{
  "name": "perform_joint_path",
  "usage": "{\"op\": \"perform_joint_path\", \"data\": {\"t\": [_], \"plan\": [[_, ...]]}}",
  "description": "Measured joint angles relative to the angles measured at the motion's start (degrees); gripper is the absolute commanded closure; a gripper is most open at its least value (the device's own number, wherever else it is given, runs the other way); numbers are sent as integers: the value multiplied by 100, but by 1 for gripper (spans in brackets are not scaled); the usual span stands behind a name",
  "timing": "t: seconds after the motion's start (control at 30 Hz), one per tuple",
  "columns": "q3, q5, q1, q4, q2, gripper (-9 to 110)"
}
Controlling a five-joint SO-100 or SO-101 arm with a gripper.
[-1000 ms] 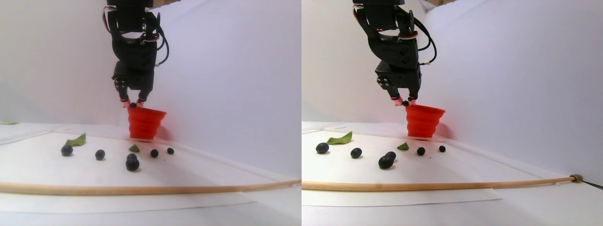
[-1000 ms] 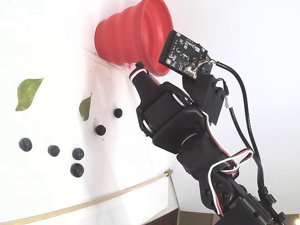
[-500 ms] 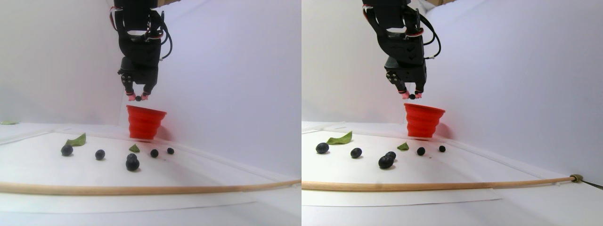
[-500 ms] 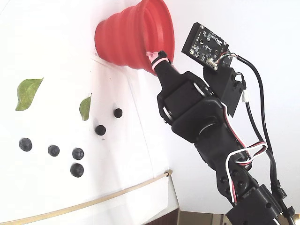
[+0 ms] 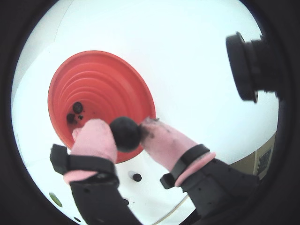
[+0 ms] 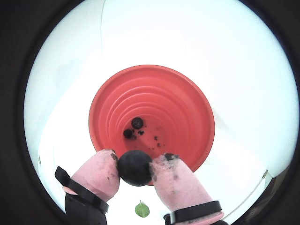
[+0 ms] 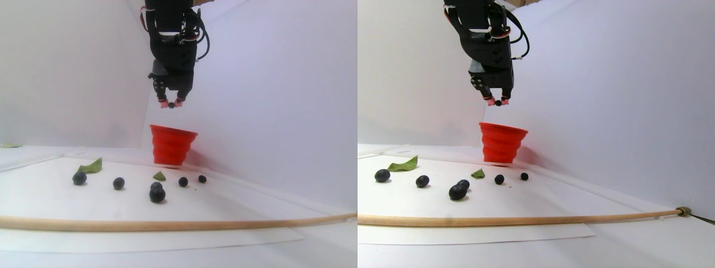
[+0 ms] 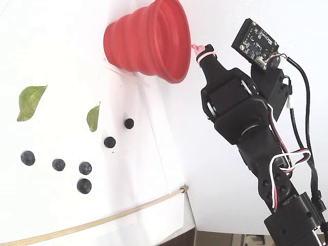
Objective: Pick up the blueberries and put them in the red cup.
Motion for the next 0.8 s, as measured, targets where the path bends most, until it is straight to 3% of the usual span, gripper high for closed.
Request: {"op": "perform_joint_path", "data": {"t": [0.6, 0.8], "plan": [[-439, -44, 255, 0, -264, 89], [-457, -35, 290, 0, -343, 80]]}}
